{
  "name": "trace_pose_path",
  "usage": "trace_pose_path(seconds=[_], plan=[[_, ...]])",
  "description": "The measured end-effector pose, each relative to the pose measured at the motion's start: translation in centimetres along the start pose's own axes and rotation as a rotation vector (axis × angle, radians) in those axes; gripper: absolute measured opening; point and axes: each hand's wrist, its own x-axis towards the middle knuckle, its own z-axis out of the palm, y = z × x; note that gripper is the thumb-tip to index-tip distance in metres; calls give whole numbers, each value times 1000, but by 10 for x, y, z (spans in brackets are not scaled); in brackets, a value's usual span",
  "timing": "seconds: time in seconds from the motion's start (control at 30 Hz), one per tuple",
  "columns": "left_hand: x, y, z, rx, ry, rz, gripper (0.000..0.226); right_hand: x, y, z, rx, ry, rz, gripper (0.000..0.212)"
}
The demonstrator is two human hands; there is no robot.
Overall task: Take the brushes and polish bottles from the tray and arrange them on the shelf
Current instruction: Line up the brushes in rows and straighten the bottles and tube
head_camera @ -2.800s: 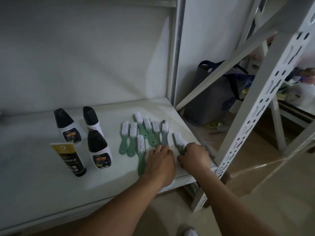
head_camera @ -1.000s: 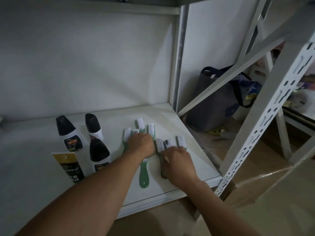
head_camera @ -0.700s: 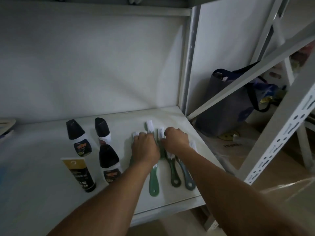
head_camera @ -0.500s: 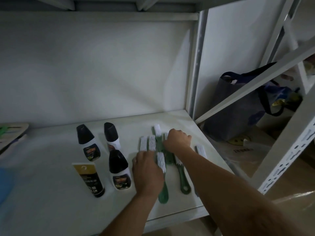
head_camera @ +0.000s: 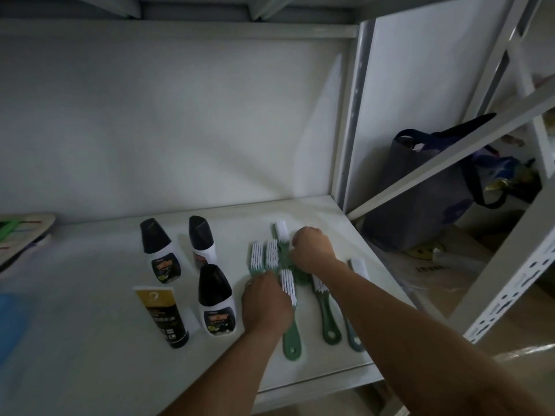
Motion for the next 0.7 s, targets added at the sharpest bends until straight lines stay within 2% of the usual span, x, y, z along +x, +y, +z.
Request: trace_pose_path(seconds=[0.13, 0.2, 0.33, 0.43, 0.5, 0.6, 0.7], plan=[[16, 1, 0, 4, -149, 55, 20, -6, 12, 2, -59, -154, -114, 20], [23, 1, -2, 37, -205, 107, 24, -13, 24, -4, -74, -146, -136, 29], [14, 3, 2, 46, -70, 275, 38, -53, 44, -20, -92, -58, -62, 44], [-5, 7, 9, 145, -131, 368, 46, -87, 59, -14, -181, -74, -22, 46], [-16, 8, 12, 199, -153, 357, 48, -102, 66, -6, -174, -66, -57, 44], [-31, 13, 6, 178, -69, 365, 35, -117, 66, -3, -169, -67, -94, 43], [-23, 13, -2, 176, 20, 304, 34, -118, 58, -13, -121, -79, -103, 46]])
